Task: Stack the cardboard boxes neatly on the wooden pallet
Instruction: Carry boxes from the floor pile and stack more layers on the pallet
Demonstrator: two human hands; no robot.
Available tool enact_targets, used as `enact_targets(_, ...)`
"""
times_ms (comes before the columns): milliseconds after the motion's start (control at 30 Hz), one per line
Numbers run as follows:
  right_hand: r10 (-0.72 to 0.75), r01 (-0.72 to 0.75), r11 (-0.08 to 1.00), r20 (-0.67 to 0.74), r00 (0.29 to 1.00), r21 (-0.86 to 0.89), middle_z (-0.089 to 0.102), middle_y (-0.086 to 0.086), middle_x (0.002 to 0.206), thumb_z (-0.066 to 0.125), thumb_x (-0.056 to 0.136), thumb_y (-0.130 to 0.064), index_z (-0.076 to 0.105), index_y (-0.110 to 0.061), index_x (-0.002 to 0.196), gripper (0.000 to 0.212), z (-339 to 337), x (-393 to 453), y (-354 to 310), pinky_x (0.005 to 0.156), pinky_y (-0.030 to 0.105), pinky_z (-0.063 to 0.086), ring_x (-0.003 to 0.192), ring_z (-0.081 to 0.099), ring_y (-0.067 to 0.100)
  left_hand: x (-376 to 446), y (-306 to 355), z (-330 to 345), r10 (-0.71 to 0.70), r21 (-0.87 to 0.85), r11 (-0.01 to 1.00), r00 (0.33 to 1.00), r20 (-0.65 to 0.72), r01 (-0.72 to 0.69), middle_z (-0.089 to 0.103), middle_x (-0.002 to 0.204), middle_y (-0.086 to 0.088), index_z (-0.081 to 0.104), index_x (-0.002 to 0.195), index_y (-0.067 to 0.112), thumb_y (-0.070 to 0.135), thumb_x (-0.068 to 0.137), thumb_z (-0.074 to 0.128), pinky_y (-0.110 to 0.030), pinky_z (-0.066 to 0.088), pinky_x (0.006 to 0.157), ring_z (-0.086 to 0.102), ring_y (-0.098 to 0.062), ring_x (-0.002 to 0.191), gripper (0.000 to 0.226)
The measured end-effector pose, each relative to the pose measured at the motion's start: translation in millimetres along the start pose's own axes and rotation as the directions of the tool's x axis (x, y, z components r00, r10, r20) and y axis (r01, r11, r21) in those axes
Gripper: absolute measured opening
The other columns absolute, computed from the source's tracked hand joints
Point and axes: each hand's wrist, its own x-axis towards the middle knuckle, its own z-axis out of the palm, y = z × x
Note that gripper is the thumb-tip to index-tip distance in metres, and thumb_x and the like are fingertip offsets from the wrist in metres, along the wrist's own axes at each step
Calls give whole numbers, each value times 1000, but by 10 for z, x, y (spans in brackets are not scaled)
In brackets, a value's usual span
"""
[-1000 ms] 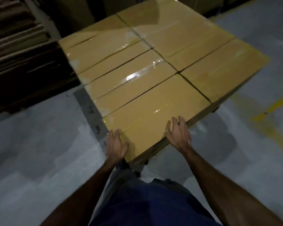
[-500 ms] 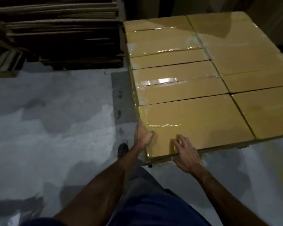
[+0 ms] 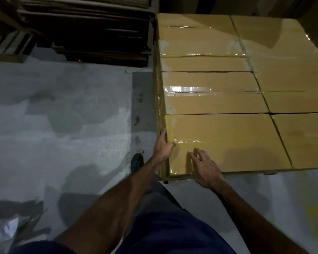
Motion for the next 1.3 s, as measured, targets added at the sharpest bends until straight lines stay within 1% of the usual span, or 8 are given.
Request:
enact_targets(167,-85,85,994,10,996,-70,-9,4,175,54,97,-66,1,-31,167,95,5,100,-139,124,59,25,161,-1,34,318,-594,112,-202,-289,940,978,-48,180,65,143,0,60,146,32,56,96,40,-51,51,109,63,-23,127,59)
enact_targets(267,-144,143,985,-8,990,-98,-6,3,175,43,101,-68,5,-29,167,86,-40,232,-274,123,59,27,161,1,32,127,-645,140,-374,-293,885,927,17,362,69,131,-7,65,137,17,52,107,35,-52,49,110,64,-31,124,55)
enact_targets(533,-281,269,926,-9,960,-264,1,10,175,51,102,-58,13,-24,167,82,-248,630,-566,118,56,38,160,9,35,-159,-1008,315,-689,-379,583,685,237,718,53,151,-16,41,158,19,69,106,27,-51,51,96,56,-40,129,74)
enact_targets(733,-309,308,902,46,950,-302,-6,7,175,44,101,-67,22,-34,164,75,-339,892,-581,119,60,36,161,4,35,-172,-990,236,-686,-536,468,671,279,702,66,113,-12,52,149,10,56,110,40,-41,55,91,65,-32,101,62)
enact_targets(867,-332,326,883,40,942,-338,0,6,175,48,103,-58,44,-37,151,54,-489,1018,-682,119,63,33,161,4,34,-209,-912,159,-681,-544,476,681,269,691,61,142,-19,49,150,5,42,113,42,-38,50,84,62,-36,125,53)
enact_targets(967,-340,329,875,32,940,-355,5,5,175,51,102,-56,52,-36,144,47,-536,1025,-707,120,62,32,161,5,33,-227,-886,143,-666,-543,499,700,259,676,66,124,-15,52,149,7,47,111,44,-37,53,78,67,-30,98,56)
enact_targets(1100,-328,310,883,9,945,-352,8,6,175,46,102,-57,52,-37,144,46,-540,988,-693,121,61,31,161,5,32,-231,-857,139,-675,-552,480,689,264,682,64,98,-5,57,142,11,49,110,45,-32,49,60,61,-21,80,51)
enact_targets(1300,-298,286,893,18,954,-348,1,5,175,42,103,-61,46,-41,149,51,-513,982,-642,123,60,26,161,2,32,-243,-840,112,-659,-577,455,692,294,678,64,92,-4,56,144,12,50,108,49,-32,51,62,62,-22,82,53)
